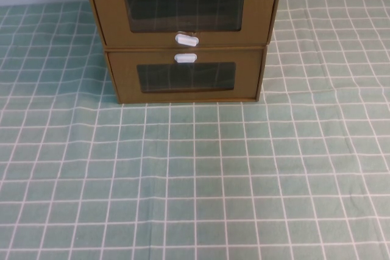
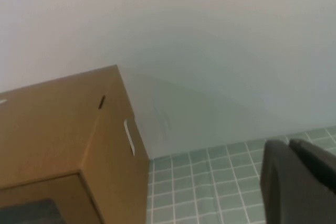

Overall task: Open the shoe box
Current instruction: 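Pull the top drawer of the cardboard box fully open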

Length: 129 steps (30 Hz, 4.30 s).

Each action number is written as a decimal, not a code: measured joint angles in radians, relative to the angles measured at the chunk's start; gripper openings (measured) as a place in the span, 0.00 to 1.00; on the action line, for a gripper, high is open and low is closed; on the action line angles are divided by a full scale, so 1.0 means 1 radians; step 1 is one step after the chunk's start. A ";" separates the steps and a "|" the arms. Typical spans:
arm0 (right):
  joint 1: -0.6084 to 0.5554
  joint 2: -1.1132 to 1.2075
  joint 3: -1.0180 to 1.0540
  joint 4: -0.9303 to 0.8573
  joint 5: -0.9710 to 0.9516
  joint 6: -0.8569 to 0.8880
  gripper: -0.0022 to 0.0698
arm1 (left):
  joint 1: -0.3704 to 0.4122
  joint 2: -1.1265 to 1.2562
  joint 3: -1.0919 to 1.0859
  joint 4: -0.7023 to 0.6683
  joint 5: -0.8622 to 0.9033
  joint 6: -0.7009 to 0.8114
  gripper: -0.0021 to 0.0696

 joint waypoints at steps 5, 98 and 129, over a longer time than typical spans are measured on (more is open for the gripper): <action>0.000 0.081 0.000 -0.005 0.008 -0.017 0.01 | 0.000 0.114 0.000 -0.052 -0.098 0.008 0.02; 0.769 1.231 -0.399 -1.521 0.110 0.218 0.63 | -0.078 1.343 -1.093 -1.054 0.541 1.006 0.02; 0.730 1.340 -0.578 -1.533 0.136 0.252 0.05 | -0.046 1.349 -1.093 -1.098 0.586 0.995 0.02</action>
